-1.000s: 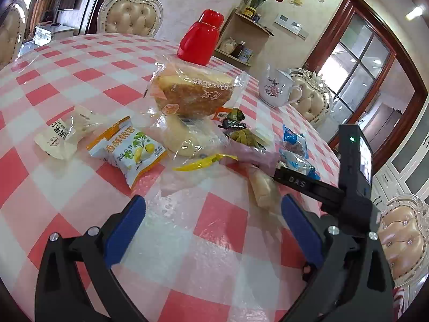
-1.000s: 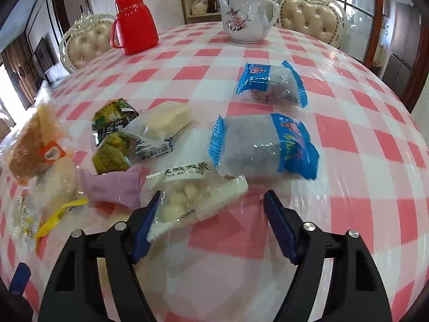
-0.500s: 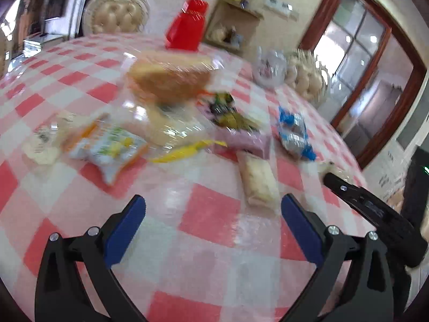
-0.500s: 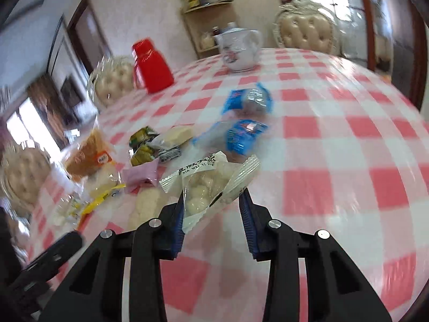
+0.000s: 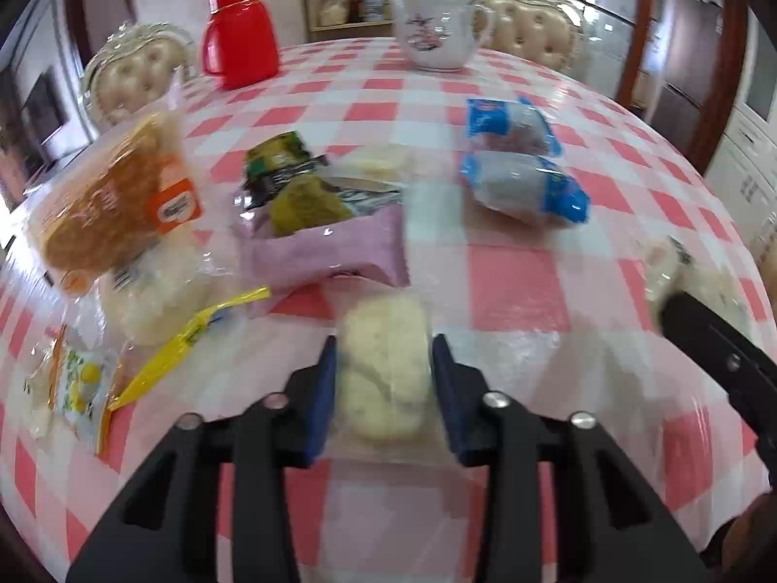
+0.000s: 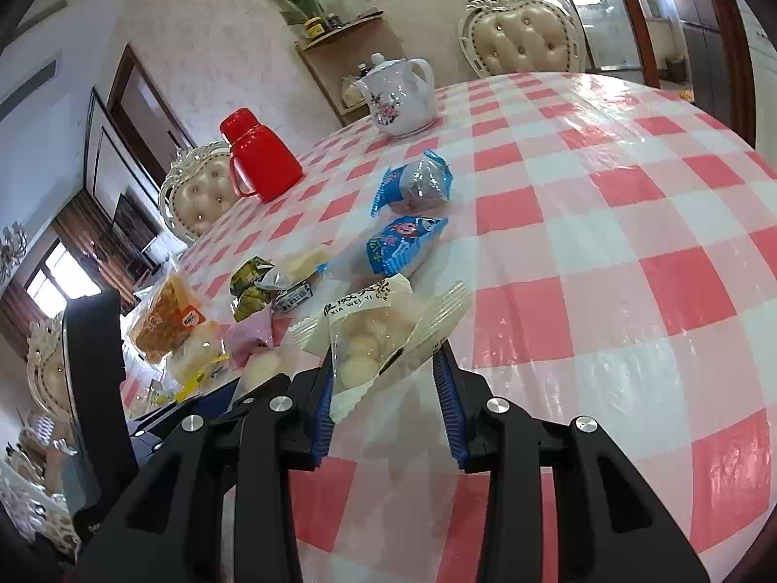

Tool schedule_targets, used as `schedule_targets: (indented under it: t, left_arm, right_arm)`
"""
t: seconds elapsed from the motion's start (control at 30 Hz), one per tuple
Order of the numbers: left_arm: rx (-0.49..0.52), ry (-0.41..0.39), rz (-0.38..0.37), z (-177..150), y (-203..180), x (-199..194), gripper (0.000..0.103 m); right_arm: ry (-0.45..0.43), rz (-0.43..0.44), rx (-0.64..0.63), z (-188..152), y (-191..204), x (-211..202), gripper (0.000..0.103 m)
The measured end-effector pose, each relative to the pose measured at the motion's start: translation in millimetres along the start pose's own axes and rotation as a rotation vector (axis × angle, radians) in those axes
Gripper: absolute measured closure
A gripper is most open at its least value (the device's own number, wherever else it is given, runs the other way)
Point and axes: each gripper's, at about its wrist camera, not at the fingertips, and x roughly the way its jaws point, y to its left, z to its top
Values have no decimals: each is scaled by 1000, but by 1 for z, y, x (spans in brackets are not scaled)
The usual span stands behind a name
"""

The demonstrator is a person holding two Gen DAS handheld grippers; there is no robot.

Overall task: Organize snacks
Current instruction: 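Grasp the clear-wrapped round pale pastry with the left gripper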

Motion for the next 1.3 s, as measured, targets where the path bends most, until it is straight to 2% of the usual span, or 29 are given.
schedule_targets:
  t: [0.1,0.3,0.5,0.73,0.97,1.3]
  left_arm:
    - [-26,-28,-31,-5,7,-8,67]
    - [-55,-146,16,-14,14,-38,67]
    - [-126,-216,12,-29,28,-65,67]
    - [-159,-292,7,-63,35,-107,67]
    - [-145,-320,-11,-105,34,-139,67]
    - [-141,-324,39,-143,49,-178,67]
  right_arm:
    - [-5,5,6,0,-1,-1,66]
    - [-16,8,16,0,-4,-3,66]
    - [-32,4,34,-3,-6,-9,66]
    - [-25,104,116,-33,-5,-38,66]
    - [16,122,47,-60,18,-58,66]
    - [62,157,-81,-100,57,-80,66]
